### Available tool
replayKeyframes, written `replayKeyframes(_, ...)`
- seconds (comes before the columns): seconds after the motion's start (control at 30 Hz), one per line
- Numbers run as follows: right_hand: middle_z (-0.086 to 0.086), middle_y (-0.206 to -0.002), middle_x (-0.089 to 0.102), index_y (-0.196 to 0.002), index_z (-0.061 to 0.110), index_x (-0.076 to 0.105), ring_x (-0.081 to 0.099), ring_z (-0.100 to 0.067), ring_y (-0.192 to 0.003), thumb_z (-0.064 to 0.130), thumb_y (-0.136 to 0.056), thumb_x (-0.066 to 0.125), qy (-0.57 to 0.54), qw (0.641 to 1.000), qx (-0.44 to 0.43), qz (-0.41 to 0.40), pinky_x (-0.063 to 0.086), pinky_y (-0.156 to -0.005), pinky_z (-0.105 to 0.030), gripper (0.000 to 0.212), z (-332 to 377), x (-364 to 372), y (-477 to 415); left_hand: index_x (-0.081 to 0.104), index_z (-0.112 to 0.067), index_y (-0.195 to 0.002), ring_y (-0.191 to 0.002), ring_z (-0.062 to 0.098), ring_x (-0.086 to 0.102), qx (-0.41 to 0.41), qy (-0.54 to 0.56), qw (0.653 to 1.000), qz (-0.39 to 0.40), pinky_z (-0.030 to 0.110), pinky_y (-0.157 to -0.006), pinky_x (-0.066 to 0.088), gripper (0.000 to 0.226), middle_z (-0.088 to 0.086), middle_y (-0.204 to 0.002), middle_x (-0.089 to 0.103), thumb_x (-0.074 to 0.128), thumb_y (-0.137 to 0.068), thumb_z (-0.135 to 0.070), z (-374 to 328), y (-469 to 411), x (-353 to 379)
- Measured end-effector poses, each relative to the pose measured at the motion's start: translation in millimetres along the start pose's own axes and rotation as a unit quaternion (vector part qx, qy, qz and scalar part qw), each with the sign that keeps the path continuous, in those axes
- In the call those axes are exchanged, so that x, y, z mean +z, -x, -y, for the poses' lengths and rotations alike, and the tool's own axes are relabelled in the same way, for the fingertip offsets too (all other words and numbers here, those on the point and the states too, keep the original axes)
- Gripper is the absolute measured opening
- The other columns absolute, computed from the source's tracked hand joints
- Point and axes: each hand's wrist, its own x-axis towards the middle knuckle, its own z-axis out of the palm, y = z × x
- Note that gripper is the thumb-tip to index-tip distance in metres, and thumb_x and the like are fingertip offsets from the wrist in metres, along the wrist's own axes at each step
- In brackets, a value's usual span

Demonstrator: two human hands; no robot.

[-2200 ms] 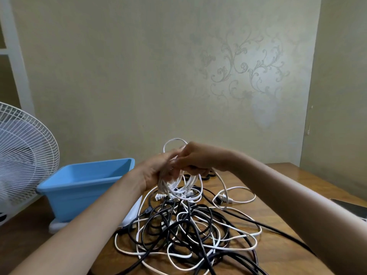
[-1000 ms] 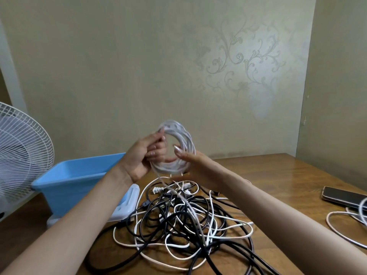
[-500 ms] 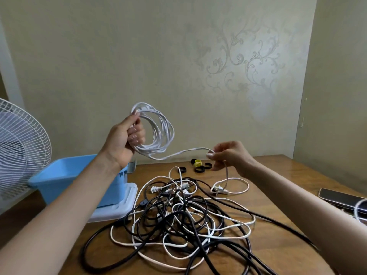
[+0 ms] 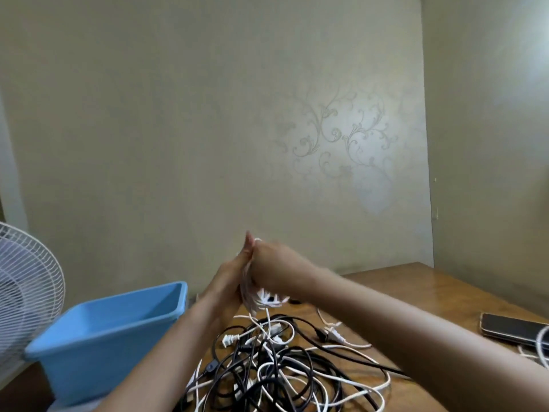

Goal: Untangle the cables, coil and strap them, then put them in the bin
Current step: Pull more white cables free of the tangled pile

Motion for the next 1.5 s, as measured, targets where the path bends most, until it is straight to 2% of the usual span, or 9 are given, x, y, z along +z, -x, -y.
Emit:
replayKeyframes(0.23, -0.008, -0.110, 0.063, -0.145, 0.012, 0.030, 0.064, -0.014, -0.086, -0.003, -0.090, 0.046, -0.230, 0.956, -0.092, -0.157, 0.046, -0.074, -0.024, 0.060, -2, 35, 27, 0.066, -0.012, -0.073, -0.052, 0.013, 0.056, 0.095, 0.043, 0.987, -0.119, 0.017, -0.044, 0.047, 0.025, 0.004, -0.065, 0.066, 0.058, -0.091, -0.027, -4, -9, -15)
replayKeyframes(0.5, 0.003, -0.084, 0.059, -0.096, 0.019, 0.065, 0.058, -0.012, -0.055, -0.002, -0.083, 0.069, -0.440, 0.844, -0.017, -0.304, 0.050, -0.055, -0.022, 0.024, -42, 62, 62, 0.061, -0.013, -0.061, -0.048, 0.006, 0.056, 0.105, 0.306, 0.946, 0.008, 0.022, -0.054, 0.056, 0.033, -0.005, -0.052, 0.049, 0.056, -0.093, -0.018, -42, -6, -41)
replayKeyframes(0.67, 0.000, -0.062, 0.054, -0.070, 0.017, 0.065, 0.046, -0.007, -0.053, 0.026, -0.077, 0.078, -0.517, 0.853, 0.057, 0.050, 0.036, -0.051, -0.016, 0.017, -106, 52, 68, 0.056, 0.002, -0.096, -0.059, 0.011, 0.036, 0.078, 0.263, 0.956, 0.107, 0.031, -0.064, 0.035, 0.057, 0.002, -0.067, 0.038, 0.012, -0.105, -0.033, -48, 11, -69)
replayKeyframes(0.77, -0.002, -0.064, 0.048, -0.063, 0.020, 0.060, 0.043, -0.011, -0.059, 0.044, -0.068, 0.078, -0.500, 0.848, 0.126, 0.120, 0.042, -0.062, -0.020, 0.030, -150, 53, 77, 0.055, 0.000, -0.092, -0.057, 0.011, 0.035, 0.052, 0.257, 0.948, 0.182, 0.028, -0.061, 0.032, 0.056, 0.001, -0.065, 0.038, 0.011, -0.104, -0.033, -55, 17, -76)
replayKeyframes(0.9, -0.002, -0.060, 0.044, -0.077, 0.010, 0.057, 0.042, -0.009, -0.050, 0.018, -0.088, 0.064, -0.600, 0.747, 0.278, 0.064, 0.048, -0.059, -0.022, 0.016, -177, 45, 78, 0.054, -0.001, -0.100, -0.057, 0.010, 0.035, 0.036, 0.263, 0.944, 0.196, 0.029, -0.060, 0.035, 0.053, 0.000, -0.067, 0.038, 0.014, -0.105, -0.034, -59, 14, -94)
replayKeyframes(1.03, 0.002, -0.038, 0.033, -0.076, 0.009, 0.048, 0.023, -0.004, -0.024, 0.012, -0.102, 0.037, -0.709, 0.607, 0.358, -0.007, 0.020, -0.026, -0.011, 0.029, -150, 30, 47, 0.060, -0.010, -0.072, -0.037, 0.003, 0.023, 0.061, 0.171, 0.972, 0.151, 0.015, -0.033, 0.027, 0.031, -0.006, -0.048, 0.040, 0.086, -0.066, -0.024, -56, 12, -71)
replayKeyframes(1.23, -0.011, -0.052, 0.045, -0.105, 0.002, 0.048, 0.024, -0.006, -0.028, 0.002, -0.098, 0.028, -0.678, 0.695, 0.240, -0.014, 0.022, -0.032, -0.011, 0.021, -46, -8, 21, 0.049, -0.010, -0.073, -0.032, 0.005, 0.036, -0.052, 0.033, 0.997, 0.037, 0.013, -0.030, 0.027, 0.024, 0.001, -0.047, 0.047, 0.061, -0.074, -0.031, -16, 3, -21)
replayKeyframes(1.4, -0.014, -0.065, 0.061, -0.102, 0.004, 0.070, 0.043, -0.008, -0.043, 0.018, -0.098, 0.052, -0.335, 0.933, 0.092, -0.093, 0.035, -0.042, -0.016, 0.023, -7, -3, 24, 0.058, -0.006, -0.061, -0.037, 0.009, 0.036, -0.146, 0.081, 0.984, 0.068, 0.017, -0.035, 0.033, 0.073, 0.005, -0.050, 0.044, 0.030, -0.085, -0.069, 6, 8, -8)
replayKeyframes(1.5, -0.014, -0.080, 0.069, -0.091, 0.006, 0.072, 0.052, -0.015, -0.063, 0.016, -0.093, 0.056, -0.182, 0.969, -0.044, -0.160, 0.036, -0.061, -0.024, 0.018, 4, 19, 43, 0.055, -0.009, -0.063, -0.031, 0.011, 0.040, -0.100, 0.104, 0.988, 0.057, 0.015, -0.032, 0.035, 0.049, 0.003, -0.043, 0.044, 0.047, -0.087, -0.050, 2, 8, -9)
